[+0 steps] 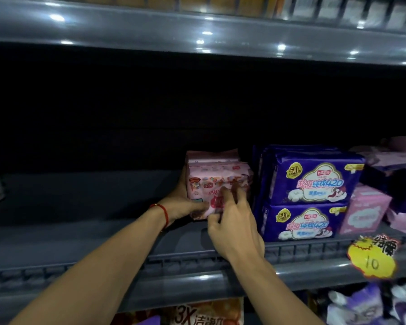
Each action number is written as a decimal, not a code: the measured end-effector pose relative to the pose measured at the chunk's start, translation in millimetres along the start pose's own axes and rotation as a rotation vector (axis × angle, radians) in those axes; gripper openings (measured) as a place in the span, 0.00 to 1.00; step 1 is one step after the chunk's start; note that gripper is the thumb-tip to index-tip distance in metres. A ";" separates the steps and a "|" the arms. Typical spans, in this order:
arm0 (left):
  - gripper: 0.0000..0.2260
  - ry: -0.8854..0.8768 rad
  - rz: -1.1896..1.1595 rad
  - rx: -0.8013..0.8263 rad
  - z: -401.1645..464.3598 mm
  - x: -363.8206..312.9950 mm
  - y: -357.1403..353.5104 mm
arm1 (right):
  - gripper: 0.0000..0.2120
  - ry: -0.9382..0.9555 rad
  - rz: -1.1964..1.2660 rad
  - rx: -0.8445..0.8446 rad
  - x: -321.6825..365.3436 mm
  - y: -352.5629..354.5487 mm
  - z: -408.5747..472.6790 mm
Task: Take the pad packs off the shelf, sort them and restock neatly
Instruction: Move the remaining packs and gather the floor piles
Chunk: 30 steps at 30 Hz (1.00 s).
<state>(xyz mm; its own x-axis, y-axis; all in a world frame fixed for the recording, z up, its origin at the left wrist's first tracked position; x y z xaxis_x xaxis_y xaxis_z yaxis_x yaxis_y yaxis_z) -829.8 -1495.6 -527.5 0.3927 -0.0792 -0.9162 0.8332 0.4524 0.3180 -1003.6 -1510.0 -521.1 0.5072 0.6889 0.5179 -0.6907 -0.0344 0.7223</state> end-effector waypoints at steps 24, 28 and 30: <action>0.23 0.014 0.284 -0.518 -117.3 -70.7 3.2 | 0.14 0.384 -0.053 -0.061 3.2 48.0 -58.6; 0.17 -0.186 0.235 -0.485 -208.3 -101.6 -63.3 | 0.11 0.430 -0.095 -0.015 -54.2 81.8 -137.8; 0.17 -0.103 0.211 -0.410 -236.5 -85.4 -99.4 | 0.10 0.383 -0.139 0.053 -97.1 99.6 -178.4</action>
<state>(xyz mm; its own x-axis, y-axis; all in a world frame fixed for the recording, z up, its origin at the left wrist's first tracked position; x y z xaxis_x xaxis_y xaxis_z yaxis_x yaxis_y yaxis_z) -1038.2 -1323.8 -538.5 0.5911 -0.0260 -0.8062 0.5162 0.7802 0.3533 -1213.6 -1451.2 -581.2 0.3582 0.9092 0.2124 -0.5968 0.0480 0.8010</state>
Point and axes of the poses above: each hand's wrist, its own z-axis towards the middle knuckle, its own y-axis out of the back of the hand, x = y × z, the point moved 4 cm from there along z, towards the middle knuckle, and after that the axes turned 1 degree about z, right-handed, at the moved point
